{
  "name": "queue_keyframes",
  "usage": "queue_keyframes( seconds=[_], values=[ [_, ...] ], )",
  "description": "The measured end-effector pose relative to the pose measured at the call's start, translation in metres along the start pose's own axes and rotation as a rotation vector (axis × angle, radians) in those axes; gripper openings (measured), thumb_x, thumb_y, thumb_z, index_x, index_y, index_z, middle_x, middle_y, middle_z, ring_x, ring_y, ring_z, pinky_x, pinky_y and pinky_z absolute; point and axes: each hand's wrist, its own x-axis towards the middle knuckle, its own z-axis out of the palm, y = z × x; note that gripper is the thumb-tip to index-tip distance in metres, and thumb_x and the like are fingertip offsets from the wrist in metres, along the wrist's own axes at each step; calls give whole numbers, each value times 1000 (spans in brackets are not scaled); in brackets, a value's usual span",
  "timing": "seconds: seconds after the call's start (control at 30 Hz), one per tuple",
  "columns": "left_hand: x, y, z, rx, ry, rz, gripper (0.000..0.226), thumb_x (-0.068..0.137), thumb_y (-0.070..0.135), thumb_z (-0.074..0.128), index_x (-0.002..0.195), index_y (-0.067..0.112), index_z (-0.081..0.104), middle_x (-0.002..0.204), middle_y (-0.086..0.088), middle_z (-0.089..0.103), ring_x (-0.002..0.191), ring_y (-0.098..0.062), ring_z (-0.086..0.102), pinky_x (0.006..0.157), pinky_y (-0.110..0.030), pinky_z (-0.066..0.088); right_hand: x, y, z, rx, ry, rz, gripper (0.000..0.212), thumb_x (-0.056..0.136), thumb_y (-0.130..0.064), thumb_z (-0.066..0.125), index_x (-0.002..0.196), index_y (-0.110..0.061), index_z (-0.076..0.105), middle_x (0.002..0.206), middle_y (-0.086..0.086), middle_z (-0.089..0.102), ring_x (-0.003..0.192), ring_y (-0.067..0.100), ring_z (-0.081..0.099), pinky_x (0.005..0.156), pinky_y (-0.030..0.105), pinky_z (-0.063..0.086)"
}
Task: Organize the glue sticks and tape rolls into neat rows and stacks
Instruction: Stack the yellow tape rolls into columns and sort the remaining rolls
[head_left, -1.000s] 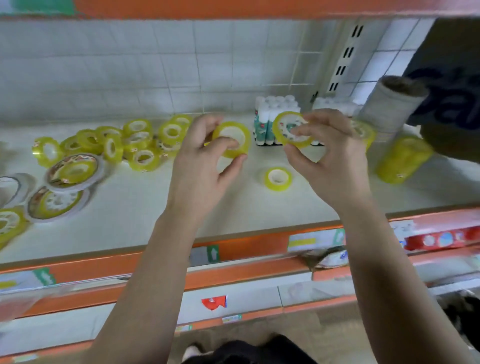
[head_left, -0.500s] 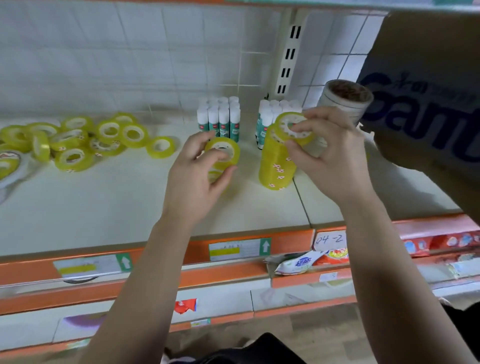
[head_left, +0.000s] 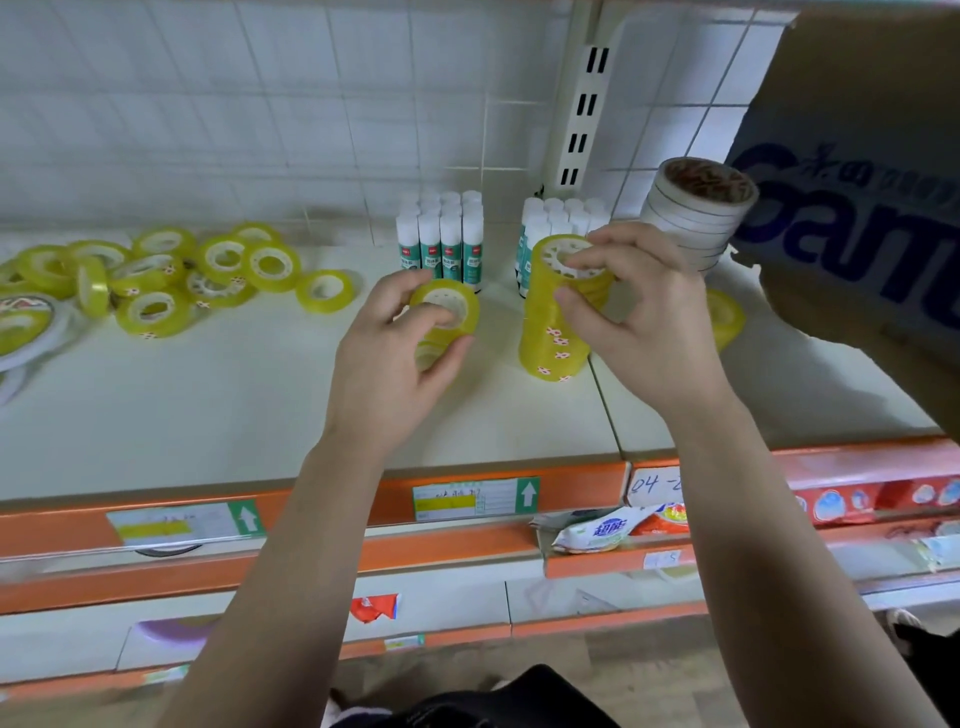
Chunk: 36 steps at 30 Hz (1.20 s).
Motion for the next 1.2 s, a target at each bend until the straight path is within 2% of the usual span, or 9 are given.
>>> queue_keyframes(
  seconds=[0.13, 0.27, 0.4, 0.5, 0.63, 0.87, 0.93, 1.03, 1.2],
  values=[
    [-1, 0, 2, -9, -2, -10, 32, 84, 39, 63, 92, 10, 74, 125, -12, 59, 107, -23, 60, 88, -33, 51, -3, 5, 3, 42, 36, 21, 27, 85, -30, 69, 100, -7, 72, 115, 9, 60, 107, 8, 56, 93, 20, 45],
    [-1, -1, 4, -34, 1, -23, 32, 83, 38, 64, 92, 10, 74, 124, -12, 59, 107, -22, 59, 90, -30, 49, -3, 6, 7, 47, 73, 39, 29, 85, -35, 70, 99, -10, 74, 116, 9, 61, 107, 1, 53, 92, 21, 46],
    [-1, -1, 5, -37, 7, -25, 31, 83, 38, 65, 91, 10, 74, 123, -12, 60, 105, -21, 59, 90, -27, 47, -4, 5, 6, 77, 96, 63, 30, 83, -37, 71, 101, -14, 75, 109, -5, 62, 110, 3, 58, 93, 26, 50],
    [0, -2, 4, -29, 6, -29, 31, 83, 38, 65, 91, 10, 74, 123, -11, 60, 104, -20, 59, 89, -24, 46, -4, 7, 6, 84, 97, 57, 30, 82, -38, 73, 100, -14, 75, 109, -1, 63, 108, 1, 56, 92, 25, 50],
    [0, -3, 4, -25, 3, -42, 31, 82, 39, 66, 90, 10, 74, 122, -11, 61, 102, -19, 59, 88, -25, 46, -3, 11, 7, 66, 81, 34, 30, 82, -37, 75, 98, -12, 75, 107, 8, 65, 101, 9, 60, 88, 27, 51],
    [-3, -2, -6, 1, -34, -49, 35, 83, 43, 64, 89, 10, 74, 120, -9, 61, 98, -20, 62, 84, -26, 48, -1, 10, 4, 99, 3, 64, 36, 83, -43, 72, 108, -17, 72, 117, 7, 59, 108, 4, 55, 89, 26, 49],
    [-4, -3, -10, 6, -39, -63, 35, 82, 42, 63, 88, 9, 73, 119, -9, 62, 98, -18, 63, 85, -21, 44, -2, 10, 5, 118, -1, 85, 35, 81, -41, 73, 108, -18, 72, 121, 6, 58, 111, -1, 53, 92, 25, 48],
    [-7, -4, -12, 2, -51, -94, 35, 80, 42, 61, 86, 10, 73, 118, -8, 63, 103, -12, 58, 86, -13, 37, -2, 9, 6, 142, -6, 108, 33, 82, -36, 73, 109, -17, 71, 115, 2, 63, 107, 0, 56, 90, 26, 50],
    [-11, -5, -12, 46, -141, -176, 33, 79, 42, 65, 88, 12, 74, 122, -7, 62, 100, -15, 62, 84, -18, 40, -2, 10, 9, 159, -6, 118, 31, 82, -35, 75, 106, -16, 71, 110, 1, 64, 103, 4, 58, 86, 22, 49]
  ],
)
